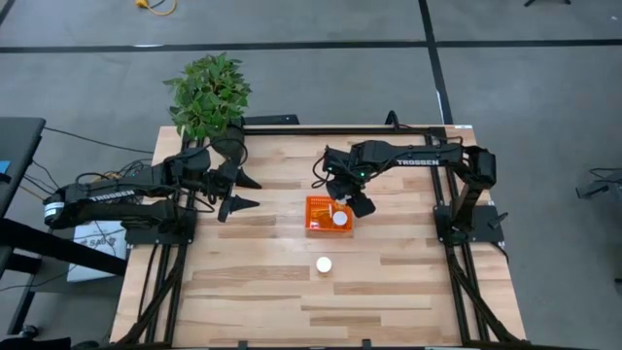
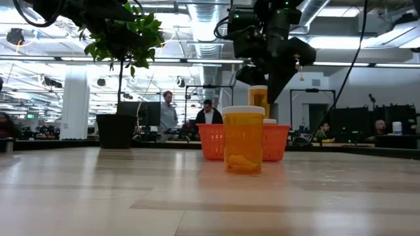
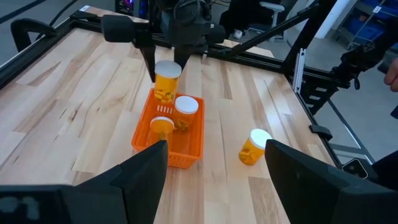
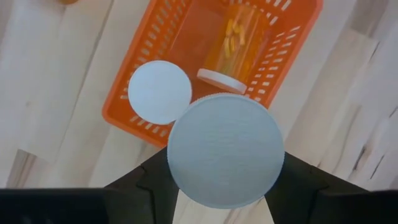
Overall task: Pick and place pill bottles into a basket
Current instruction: Put the orange medicine bottle into the orange basket
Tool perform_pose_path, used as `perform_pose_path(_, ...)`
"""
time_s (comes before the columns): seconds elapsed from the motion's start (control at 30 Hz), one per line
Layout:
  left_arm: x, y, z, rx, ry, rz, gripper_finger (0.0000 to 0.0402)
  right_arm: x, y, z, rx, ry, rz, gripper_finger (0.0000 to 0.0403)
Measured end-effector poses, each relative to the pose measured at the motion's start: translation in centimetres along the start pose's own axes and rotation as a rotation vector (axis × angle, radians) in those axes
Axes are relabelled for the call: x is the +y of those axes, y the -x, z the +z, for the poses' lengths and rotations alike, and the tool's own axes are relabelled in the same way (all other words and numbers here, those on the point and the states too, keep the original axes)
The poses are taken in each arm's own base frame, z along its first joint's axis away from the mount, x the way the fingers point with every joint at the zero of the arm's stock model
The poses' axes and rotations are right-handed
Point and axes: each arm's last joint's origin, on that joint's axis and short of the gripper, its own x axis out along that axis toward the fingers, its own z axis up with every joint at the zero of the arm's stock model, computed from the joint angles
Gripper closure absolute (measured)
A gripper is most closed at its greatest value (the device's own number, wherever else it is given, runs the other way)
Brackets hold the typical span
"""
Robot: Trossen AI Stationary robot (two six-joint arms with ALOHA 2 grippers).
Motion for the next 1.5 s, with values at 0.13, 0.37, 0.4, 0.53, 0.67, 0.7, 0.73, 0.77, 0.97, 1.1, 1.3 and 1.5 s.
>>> perform_pose_path(0.13,0.0,0.0,0.0,0.0,0.001,-0.001,0.0142,-0.04,0.0,0.05,-0.005,0.005,-0.005,0.0212)
perform_pose_path(0.37,-0.01,0.0,0.0,0.0,0.0,-0.002,0.0142,-0.03,0.0,0.04,-0.004,-0.031,-0.004,0.0212)
perform_pose_path(0.4,-0.01,0.0,0.0,0.0,0.0,-0.001,0.0142,-0.03,0.0,0.04,-0.004,-0.036,-0.004,0.0214)
perform_pose_path(0.53,-0.01,0.0,0.01,0.0,0.0,-0.001,0.0142,-0.03,0.0,0.04,-0.004,-0.042,-0.004,0.0218)
perform_pose_path(0.67,-0.01,0.0,0.0,0.0,0.0,-0.001,0.0142,-0.04,0.0,0.03,-0.002,-0.069,-0.006,0.0213)
perform_pose_path(0.7,-0.01,0.0,0.01,-0.001,0.0,-0.002,0.0142,-0.05,0.0,0.03,0.001,-0.078,-0.01,0.0211)
perform_pose_path(0.73,-0.01,0.0,0.01,-0.001,0.0,-0.002,0.0142,-0.06,0.0,0.02,0.003,-0.085,-0.014,0.0211)
perform_pose_path(0.77,-0.01,0.0,0.0,0.0,0.0,-0.001,0.0142,-0.07,0.0,0.0,0.007,-0.094,-0.018,0.0211)
perform_pose_path(0.97,-0.01,0.0,0.01,-0.001,0.0,-0.002,0.0142,0.14,-0.06,0.11,0.016,-0.11,-0.021,0.0219)
perform_pose_path(1.1,-0.01,0.0,0.01,-0.001,0.0,-0.002,0.0142,0.7,-0.17,0.44,0.022,-0.091,-0.012,0.0218)
perform_pose_path(1.3,-0.01,0.0,0.01,-0.001,-0.001,-0.002,0.0142,0.67,-0.17,0.43,0.022,-0.081,-0.013,0.0214)
perform_pose_path(1.5,-0.01,0.0,0.01,-0.001,-0.001,-0.002,0.0142,0.13,-0.06,0.03,0.034,-0.078,-0.036,0.022)
